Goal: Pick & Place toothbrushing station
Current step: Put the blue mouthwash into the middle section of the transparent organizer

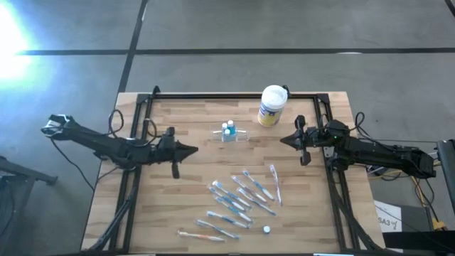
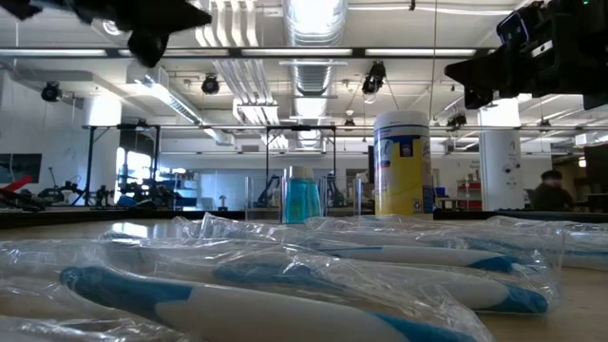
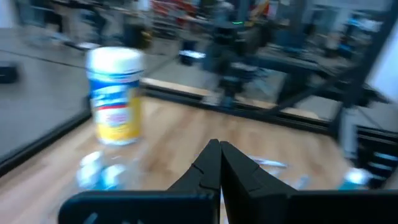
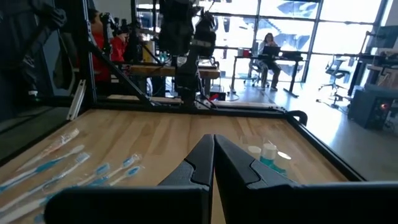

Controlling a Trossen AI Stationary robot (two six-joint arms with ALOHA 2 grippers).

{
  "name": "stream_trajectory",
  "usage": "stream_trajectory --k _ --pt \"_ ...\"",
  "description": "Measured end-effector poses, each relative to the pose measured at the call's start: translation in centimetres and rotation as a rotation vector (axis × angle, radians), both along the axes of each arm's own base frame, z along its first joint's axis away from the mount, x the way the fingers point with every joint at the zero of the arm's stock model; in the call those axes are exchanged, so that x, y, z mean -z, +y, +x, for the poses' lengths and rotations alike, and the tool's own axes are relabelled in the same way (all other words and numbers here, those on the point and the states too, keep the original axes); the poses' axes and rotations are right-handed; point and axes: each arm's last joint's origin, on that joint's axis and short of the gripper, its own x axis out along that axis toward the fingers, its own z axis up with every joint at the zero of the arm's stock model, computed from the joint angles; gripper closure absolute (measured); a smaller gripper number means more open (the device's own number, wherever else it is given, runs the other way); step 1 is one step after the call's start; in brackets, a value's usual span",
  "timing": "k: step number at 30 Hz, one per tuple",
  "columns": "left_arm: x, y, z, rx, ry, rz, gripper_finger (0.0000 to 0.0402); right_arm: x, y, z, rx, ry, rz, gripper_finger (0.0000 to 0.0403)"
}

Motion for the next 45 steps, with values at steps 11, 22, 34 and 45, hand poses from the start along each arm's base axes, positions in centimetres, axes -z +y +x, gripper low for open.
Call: stream_trajectory --k 11,22,34,45 --pt "5.7 1.1 -2.3 -0.113 -0.007 0.041 0.0401 0.0 0.0 0.0 0.0 0.0 0.015 0.0394" --pt "9.5 1.5 -3.6 -0.122 0.035 0.089 0.0401 -0.1 0.0 0.0 -0.001 -0.01 0.057 0.0394" --pt "10.3 1.7 -4.2 -0.135 0.025 0.139 0.0398 -0.9 0.1 -0.3 0.009 -0.081 0.071 0.0394" --pt "10.4 1.7 -4.2 -0.121 0.04 0.148 0.0397 -7.2 -0.4 0.2 0.121 0.135 0.265 0.0394"
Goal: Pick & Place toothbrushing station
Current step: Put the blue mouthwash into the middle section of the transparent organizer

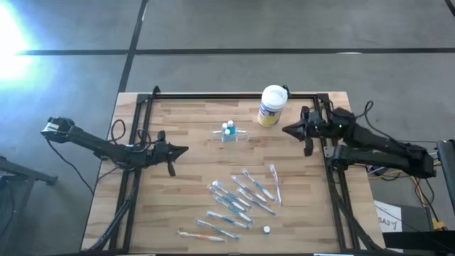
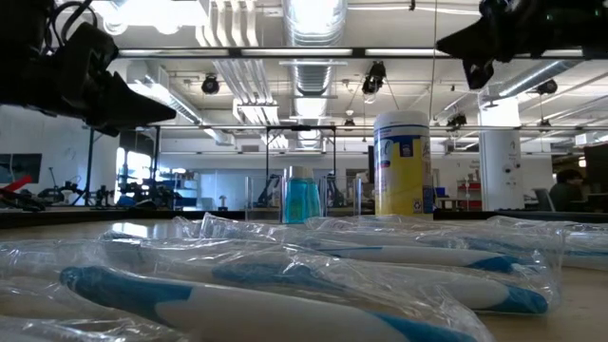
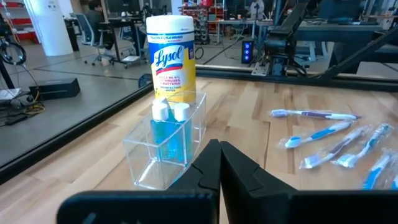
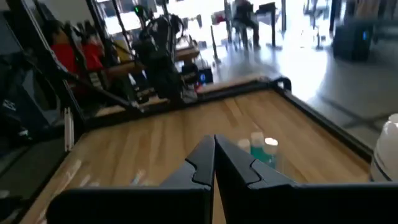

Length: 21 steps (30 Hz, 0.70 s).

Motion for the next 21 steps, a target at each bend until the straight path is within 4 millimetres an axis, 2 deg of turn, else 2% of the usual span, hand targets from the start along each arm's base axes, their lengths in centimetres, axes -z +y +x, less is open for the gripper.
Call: stream_trajectory --k 3,9,15,21 --pt "0.0 0.0 0.0 0.0 0.003 0.0 0.0397 -2.1 0.0 -0.3 0.057 0.141 0.056 0.0394" --pt "0.4 0.0 0.0 0.0 0.04 0.012 0.0397 -4.1 0.2 -0.6 0.173 0.422 0.126 0.0394" --pt "0.6 0.0 -0.1 0.0 0.061 0.018 0.0396 -5.7 1.0 -0.5 0.19 0.561 0.215 0.0394" --pt "0.4 0.0 0.0 0.0 0.044 -0.003 0.0396 -6.9 2.7 -0.4 0.167 0.629 0.268 0.0394"
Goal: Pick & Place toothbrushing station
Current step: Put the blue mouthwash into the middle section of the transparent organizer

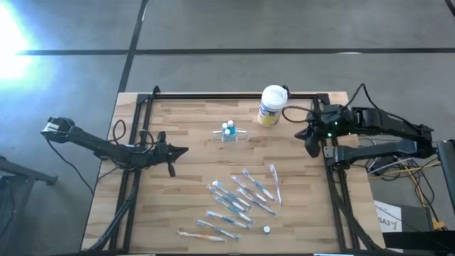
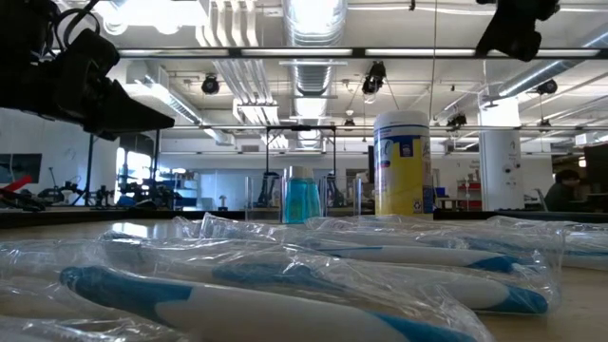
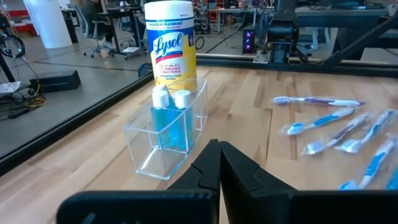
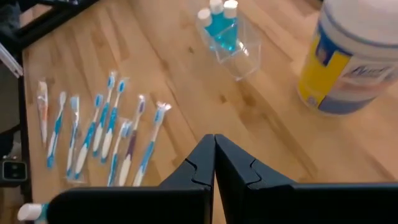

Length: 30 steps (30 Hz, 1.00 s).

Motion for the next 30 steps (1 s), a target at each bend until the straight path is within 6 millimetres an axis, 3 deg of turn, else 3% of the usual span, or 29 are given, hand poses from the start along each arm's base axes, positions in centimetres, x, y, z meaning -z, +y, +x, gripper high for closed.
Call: stream_trajectory --k 6,13,24,30 --pt "0.0 0.0 0.0 0.001 -0.003 -0.012 0.0396 -0.7 2.5 1.2 -0.07 0.01 -0.041 0.0394" --pt "0.0 0.0 0.0 0.001 -0.004 -0.017 0.0396 -1.0 6.0 4.6 -0.214 0.081 -0.055 0.0394" --pt "0.1 -0.2 0.0 0.056 -0.004 -0.055 0.0396 1.4 11.8 11.2 -0.396 0.378 -0.157 0.0391" --pt "0.2 -0.2 0.0 0.057 0.004 -0.053 0.0396 3.2 13.9 14.6 -0.452 0.455 -0.192 0.0341"
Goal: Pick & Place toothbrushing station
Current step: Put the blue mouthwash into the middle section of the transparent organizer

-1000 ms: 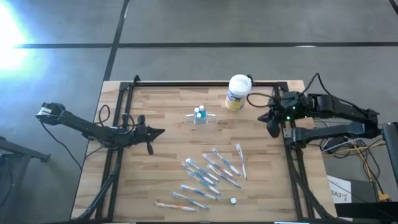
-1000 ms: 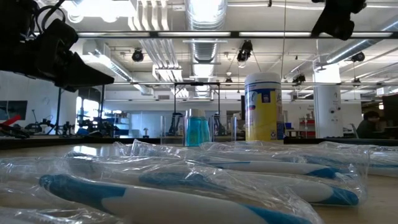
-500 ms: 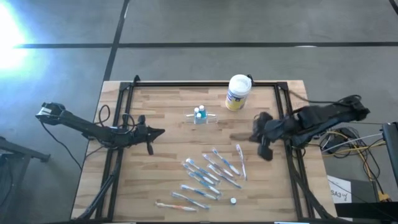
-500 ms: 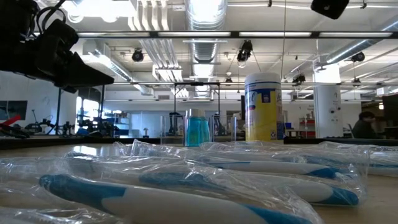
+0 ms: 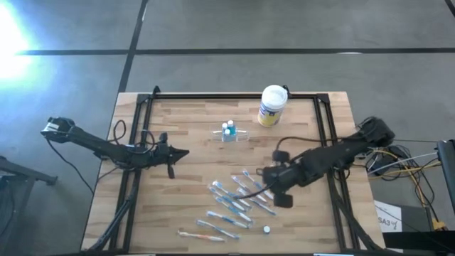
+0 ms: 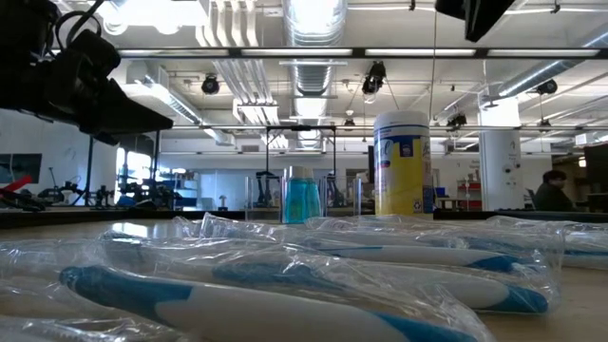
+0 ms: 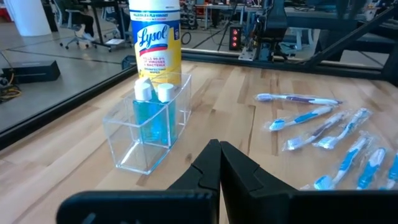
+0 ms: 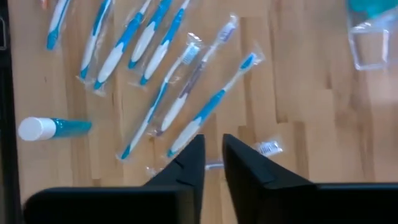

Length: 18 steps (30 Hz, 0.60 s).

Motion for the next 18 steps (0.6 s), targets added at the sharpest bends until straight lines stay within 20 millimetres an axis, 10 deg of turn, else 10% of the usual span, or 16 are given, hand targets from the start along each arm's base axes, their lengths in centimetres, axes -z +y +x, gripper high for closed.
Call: stream_trajectory --k 18 --pt "0.5 0.0 -0.1 0.008 0.039 -0.018 0.0396 2.5 5.0 4.0 -0.271 0.104 0.153 0.0139"
